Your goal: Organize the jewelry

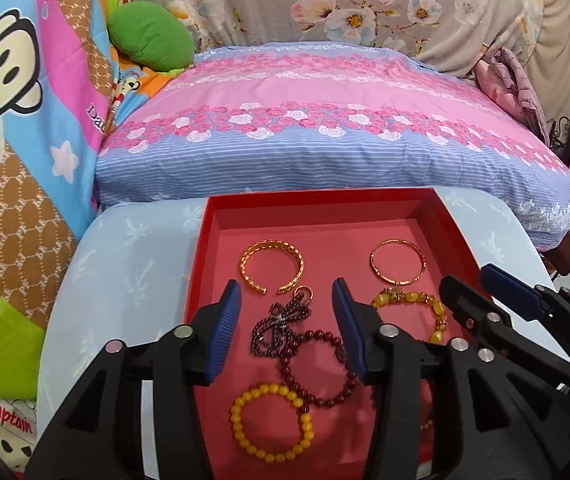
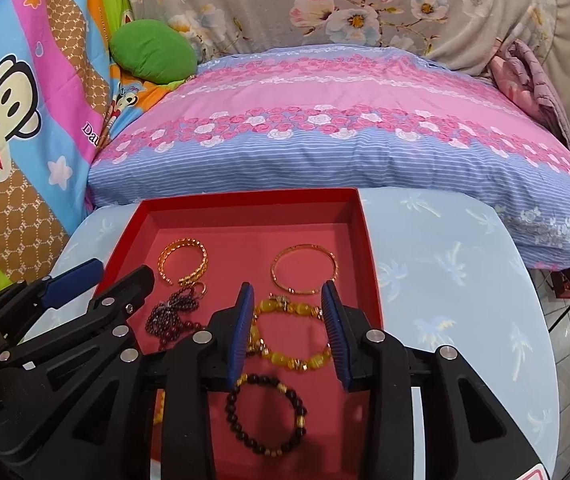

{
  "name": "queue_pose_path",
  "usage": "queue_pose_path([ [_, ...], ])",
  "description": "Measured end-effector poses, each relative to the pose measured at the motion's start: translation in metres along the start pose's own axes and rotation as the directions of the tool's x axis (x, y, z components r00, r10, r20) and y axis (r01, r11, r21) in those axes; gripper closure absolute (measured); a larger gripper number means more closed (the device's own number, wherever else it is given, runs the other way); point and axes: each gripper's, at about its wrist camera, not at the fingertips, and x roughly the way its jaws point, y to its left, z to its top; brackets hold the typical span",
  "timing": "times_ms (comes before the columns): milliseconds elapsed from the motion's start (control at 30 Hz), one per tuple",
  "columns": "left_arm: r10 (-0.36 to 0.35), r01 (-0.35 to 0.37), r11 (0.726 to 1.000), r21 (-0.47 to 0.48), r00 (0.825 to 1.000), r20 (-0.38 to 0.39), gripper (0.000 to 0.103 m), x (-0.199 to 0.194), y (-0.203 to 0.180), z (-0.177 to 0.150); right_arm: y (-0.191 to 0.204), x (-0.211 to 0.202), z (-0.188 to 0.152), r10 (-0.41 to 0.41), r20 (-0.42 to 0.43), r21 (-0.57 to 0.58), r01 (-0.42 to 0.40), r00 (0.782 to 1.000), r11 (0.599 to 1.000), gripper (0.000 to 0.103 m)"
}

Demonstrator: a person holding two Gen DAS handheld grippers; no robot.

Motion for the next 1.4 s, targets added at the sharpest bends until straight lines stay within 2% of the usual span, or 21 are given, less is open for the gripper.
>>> queue_pose_path([
  [200,0.017,-0.016,1.000,-0.018,1.000,0.020,0.042,-0.030,0.003,-0.017,-0.008,-0.029,-0.018,-0.021,0.017,0.020,0.020,1.000,1.000,0.048],
  [333,0.033,-0.032,0.999,-0.025,0.999,0.022,0.032,-0.044,0.003,-0.029,-0.010,-0.044,-0.030,-0.044,0.026,0.019,0.044,0.999,0.999,0.042],
  [667,0.061,-0.060,0.997,-0.049,0.998,0.012,0.016,-0.068,0.007,-0.061,-0.017,-0.073,-0.062,-0.082,0.028,0.024,0.081,0.996,0.996,0.023],
  [767,0.063,-0.063,0.996,-0.058,0.998,0.005,0.014,-0.072,0.009,-0.069,-0.017,-0.076,-0.069,-0.084,0.023,0.022,0.083,0.996,0.996,0.019],
  [1033,0.079,-0.079,0.995,-0.066,0.997,0.000,0.012,-0.082,0.011,-0.085,-0.014,-0.081,-0.085,-0.079,-0.014,0.010,0.079,0.997,0.997,0.018],
  [1200,0.088,-0.088,0.993,-0.075,0.996,-0.001,0.012,-0.085,0.014,-0.091,-0.011,-0.086,-0.092,-0.088,-0.001,-0.010,0.088,0.996,0.996,0.013],
  [1400,0.097,-0.097,0.992,-0.076,0.995,-0.001,0.010,-0.089,0.014,-0.095,-0.011,-0.091,-0.098,-0.093,0.012,-0.015,0.093,0.996,0.996,0.013],
])
